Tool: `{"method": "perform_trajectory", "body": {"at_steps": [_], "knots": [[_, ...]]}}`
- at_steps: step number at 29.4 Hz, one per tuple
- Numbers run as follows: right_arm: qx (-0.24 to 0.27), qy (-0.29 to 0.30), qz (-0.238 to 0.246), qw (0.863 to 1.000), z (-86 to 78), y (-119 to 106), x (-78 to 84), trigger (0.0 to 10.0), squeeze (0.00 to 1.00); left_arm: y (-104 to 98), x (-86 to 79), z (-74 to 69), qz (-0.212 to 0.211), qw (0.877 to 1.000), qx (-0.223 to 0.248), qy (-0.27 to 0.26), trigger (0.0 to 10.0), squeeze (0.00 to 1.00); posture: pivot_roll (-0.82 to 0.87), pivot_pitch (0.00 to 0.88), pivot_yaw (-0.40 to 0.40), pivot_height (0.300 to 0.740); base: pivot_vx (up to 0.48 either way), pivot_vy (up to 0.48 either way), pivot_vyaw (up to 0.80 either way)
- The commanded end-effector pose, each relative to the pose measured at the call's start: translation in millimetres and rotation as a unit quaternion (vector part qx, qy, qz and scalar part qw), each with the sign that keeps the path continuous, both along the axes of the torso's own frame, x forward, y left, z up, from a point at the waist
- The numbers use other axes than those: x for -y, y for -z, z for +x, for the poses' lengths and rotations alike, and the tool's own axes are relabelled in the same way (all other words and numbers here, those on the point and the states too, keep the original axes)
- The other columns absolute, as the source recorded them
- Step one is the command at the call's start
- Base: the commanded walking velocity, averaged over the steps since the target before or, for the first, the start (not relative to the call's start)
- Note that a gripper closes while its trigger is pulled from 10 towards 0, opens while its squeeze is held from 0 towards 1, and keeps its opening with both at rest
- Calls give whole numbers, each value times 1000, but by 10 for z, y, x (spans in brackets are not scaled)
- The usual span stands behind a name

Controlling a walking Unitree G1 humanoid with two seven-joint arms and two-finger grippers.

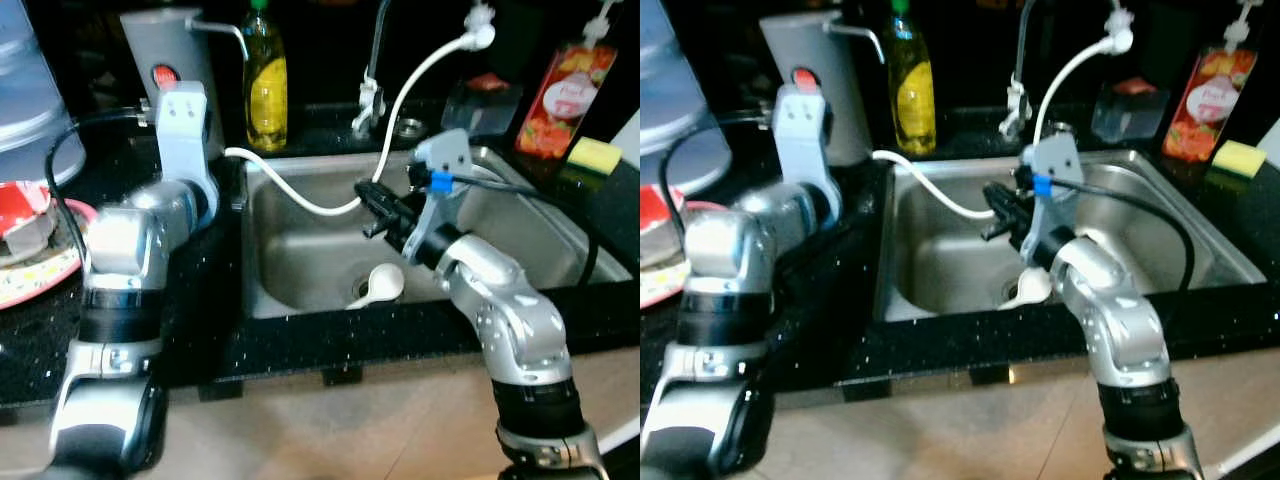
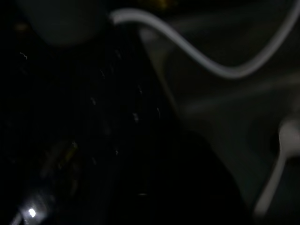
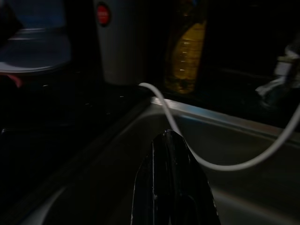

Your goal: Kitchen organization

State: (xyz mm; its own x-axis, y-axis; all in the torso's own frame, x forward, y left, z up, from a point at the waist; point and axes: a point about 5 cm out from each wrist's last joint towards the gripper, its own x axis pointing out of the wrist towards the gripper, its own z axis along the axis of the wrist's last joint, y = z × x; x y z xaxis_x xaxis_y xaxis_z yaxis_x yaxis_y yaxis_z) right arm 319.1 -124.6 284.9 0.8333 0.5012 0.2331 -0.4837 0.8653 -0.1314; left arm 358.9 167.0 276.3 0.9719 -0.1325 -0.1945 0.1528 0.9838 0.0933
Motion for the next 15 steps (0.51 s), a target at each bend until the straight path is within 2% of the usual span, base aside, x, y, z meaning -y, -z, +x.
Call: {"method": "perform_trajectory", "body": {"at_steps": [1, 4, 10, 11, 15], "knots": [[-5, 6, 3, 1000, -10, 43, 27, 10000, 0, -14, -103, -64, 13, 1000, -6, -7, 10000, 1000, -79, 113, 33, 740, 0, 0, 0], [-8, 5, 4, 1000, -7, 62, 23, 10000, 0, -19, -199, -136, 13, 1000, -24, -7, 10000, 1000, -70, 116, 34, 740, 0, 0, 0], [-10, 1, 7, 1000, 5, 70, -4, 10000, 0, -11, -260, -160, -4, 999, -45, -13, 10000, 1000, -57, 117, 32, 740, 0, 0, 0], [-10, 0, 7, 1000, 7, 70, -11, 10000, 0, 23, -284, -167, -14, 998, -59, -11, 10000, 0, -54, 116, 30, 740, 0, 0, 0], [-10, 0, 7, 1000, 9, 70, -12, 10000, 0, 142, -304, -161, -24, 996, -85, -4, 10000, 0, -57, 116, 29, 740, 0, 0, 0]]}}
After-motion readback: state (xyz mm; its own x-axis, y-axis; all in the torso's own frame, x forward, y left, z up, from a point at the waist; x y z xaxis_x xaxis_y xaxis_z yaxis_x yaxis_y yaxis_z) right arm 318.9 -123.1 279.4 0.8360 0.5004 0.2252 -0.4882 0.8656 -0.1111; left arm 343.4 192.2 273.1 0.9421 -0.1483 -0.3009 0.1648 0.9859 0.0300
